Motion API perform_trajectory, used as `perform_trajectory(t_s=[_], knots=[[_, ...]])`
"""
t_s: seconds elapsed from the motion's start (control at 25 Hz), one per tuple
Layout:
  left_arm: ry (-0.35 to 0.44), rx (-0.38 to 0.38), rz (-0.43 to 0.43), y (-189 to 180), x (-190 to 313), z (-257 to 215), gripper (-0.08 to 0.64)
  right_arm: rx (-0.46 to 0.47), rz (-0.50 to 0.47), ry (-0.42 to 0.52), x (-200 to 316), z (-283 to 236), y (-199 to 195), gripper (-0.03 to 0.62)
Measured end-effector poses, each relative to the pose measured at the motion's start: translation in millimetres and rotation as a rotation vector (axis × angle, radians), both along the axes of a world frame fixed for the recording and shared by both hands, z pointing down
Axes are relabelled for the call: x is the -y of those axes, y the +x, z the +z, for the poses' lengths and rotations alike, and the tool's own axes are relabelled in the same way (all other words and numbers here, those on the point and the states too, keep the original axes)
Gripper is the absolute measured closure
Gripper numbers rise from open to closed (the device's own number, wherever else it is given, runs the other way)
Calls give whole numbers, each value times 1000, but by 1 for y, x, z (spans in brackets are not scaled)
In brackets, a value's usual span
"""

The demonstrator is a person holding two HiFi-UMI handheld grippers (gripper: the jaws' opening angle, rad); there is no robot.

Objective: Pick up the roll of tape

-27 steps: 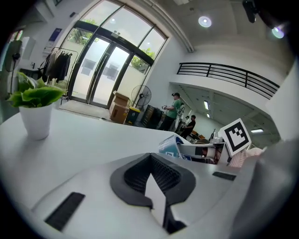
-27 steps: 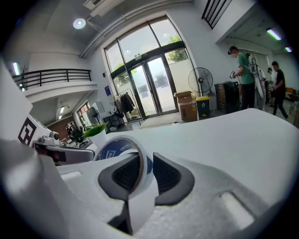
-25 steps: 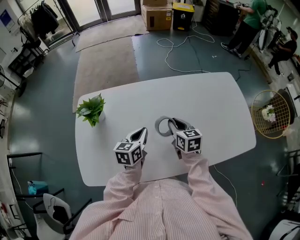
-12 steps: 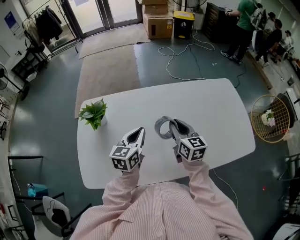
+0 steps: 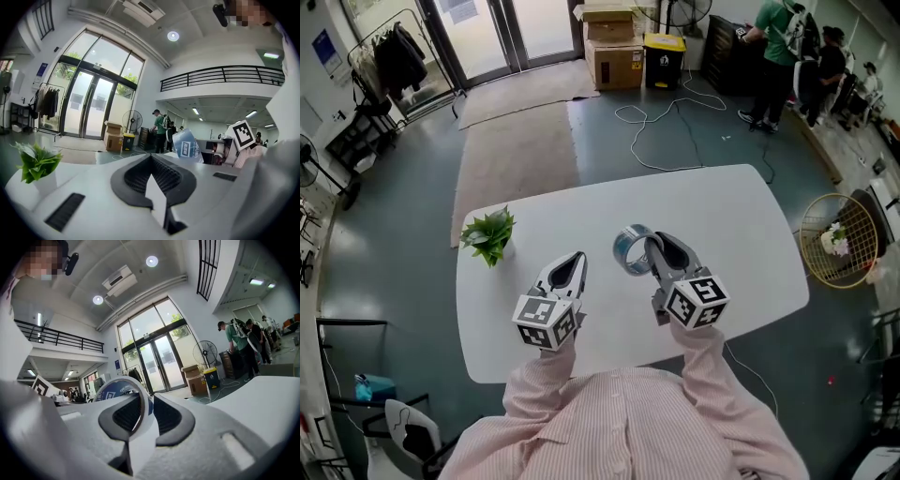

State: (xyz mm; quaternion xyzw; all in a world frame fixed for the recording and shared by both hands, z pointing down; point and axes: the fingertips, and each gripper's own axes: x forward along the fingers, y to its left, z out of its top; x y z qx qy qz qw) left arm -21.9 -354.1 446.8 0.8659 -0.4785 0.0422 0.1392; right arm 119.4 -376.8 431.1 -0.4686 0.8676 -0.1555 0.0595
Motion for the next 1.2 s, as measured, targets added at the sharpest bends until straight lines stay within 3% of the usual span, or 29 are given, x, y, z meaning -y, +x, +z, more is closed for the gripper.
perform_trajectory(t_s=[0.6,1.2], knots=[[118,7,-39,-18,0,-42,558,18,22,132,-8,-45,9,512],[150,25,-50,-23,-1,-53,558,8,33,138,-10,-48,11,515]])
